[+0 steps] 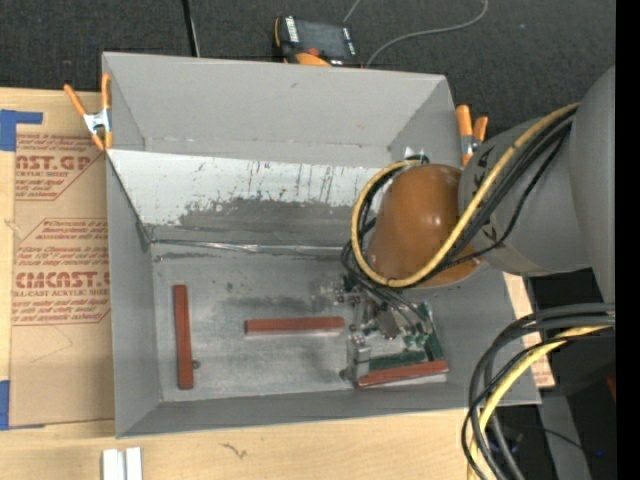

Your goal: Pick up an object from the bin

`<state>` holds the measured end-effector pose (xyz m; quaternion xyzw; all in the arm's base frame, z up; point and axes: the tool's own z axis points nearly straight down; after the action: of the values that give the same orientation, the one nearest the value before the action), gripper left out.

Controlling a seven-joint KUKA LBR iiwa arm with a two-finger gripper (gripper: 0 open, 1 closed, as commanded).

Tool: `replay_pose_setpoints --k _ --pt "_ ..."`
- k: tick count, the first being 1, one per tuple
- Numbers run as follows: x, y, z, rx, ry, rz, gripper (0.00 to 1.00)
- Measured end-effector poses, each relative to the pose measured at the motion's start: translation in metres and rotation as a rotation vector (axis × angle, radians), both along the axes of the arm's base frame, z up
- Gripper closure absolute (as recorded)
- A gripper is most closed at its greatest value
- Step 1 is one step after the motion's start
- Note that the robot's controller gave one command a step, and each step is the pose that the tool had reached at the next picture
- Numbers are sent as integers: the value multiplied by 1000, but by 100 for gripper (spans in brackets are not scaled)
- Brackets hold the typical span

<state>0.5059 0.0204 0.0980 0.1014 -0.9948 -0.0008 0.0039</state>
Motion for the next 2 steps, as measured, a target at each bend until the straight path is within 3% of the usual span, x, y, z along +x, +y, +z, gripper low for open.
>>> replay_pose_setpoints --k 1,2 --pt "28 3 9 1 -11 246 0" --pt "22 31 -31 3 -5 207 0"
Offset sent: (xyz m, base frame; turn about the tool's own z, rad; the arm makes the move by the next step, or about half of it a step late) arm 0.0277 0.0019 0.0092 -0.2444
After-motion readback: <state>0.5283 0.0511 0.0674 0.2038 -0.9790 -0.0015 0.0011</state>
